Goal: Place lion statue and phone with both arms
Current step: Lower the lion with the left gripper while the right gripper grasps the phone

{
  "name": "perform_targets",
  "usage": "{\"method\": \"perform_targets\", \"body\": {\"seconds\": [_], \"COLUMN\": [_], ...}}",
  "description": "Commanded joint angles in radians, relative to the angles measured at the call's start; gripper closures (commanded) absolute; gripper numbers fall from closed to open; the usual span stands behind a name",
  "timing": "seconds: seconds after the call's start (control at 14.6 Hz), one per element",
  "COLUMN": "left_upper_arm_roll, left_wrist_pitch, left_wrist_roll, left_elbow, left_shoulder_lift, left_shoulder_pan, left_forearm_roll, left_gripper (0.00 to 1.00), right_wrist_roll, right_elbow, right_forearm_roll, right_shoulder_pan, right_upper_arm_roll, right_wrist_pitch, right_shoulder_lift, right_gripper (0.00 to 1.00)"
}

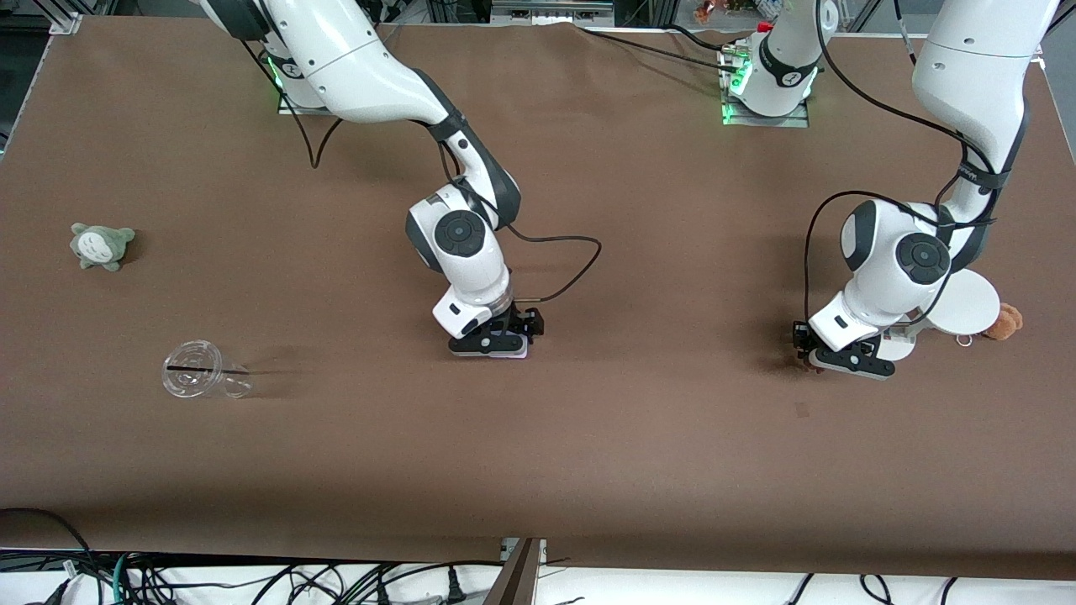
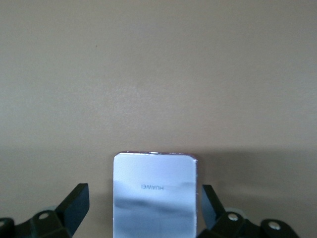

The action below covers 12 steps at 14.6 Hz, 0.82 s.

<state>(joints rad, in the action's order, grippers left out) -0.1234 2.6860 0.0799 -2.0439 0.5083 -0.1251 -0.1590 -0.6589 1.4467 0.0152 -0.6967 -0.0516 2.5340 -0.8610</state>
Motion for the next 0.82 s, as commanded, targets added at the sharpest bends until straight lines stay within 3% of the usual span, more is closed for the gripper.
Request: {"method": "perform_targets", "body": {"seconds": [0.0, 0.27, 0.34, 0.55, 0.62, 0.76], "left_upper_arm_roll": [-0.007, -0.006, -0.005, -0.007, -0.007, -0.007], "left_wrist_pitch": [0.009, 0.009, 0.009, 0.009, 0.009, 0.009], "left_wrist_roll": [-0.074, -0.071, -0.069, -0.069, -0.074, -0.062], "left_elbow": [-0.012, -0.010, -0.010, -0.009, -0.009, -0.009], "left_shoulder_lift": [-0.004, 0.004, 0.004, 0.004, 0.004, 0.007], "left_shoulder_pan": [0.002, 0.004, 0.004, 0.002, 0.002, -0.011], "left_forearm_roll": [-0.024, -0.024, -0.025, -0.024, -0.024, -0.024], "left_gripper": [1.00, 1.00, 0.92, 0.41, 0.03, 0.00], "right_wrist_roll": [-0.010, -0.011, -0.013, -0.013, -0.013, -0.013], "right_elbow": [-0.043, -0.043, -0.043, -0.043, -0.043, -0.043], "right_forearm_roll": [-0.033, -0.052, -0.052, -0.052, -0.052, -0.052], "right_shoulder_pan": [-0.010, -0.009, -0.009, -0.010, -0.010, -0.010], "right_upper_arm_roll": [-0.011, -0.011, -0.013, -0.011, -0.011, -0.011], "right_wrist_pitch": [0.002, 0.006, 0.008, 0.009, 0.009, 0.009], "right_shoulder_lift": [-0.035, -0.047, -0.049, -0.052, -0.053, -0.056], "right_gripper": [0.00, 0.00, 0.00, 0.00, 0.00, 0.00]}}
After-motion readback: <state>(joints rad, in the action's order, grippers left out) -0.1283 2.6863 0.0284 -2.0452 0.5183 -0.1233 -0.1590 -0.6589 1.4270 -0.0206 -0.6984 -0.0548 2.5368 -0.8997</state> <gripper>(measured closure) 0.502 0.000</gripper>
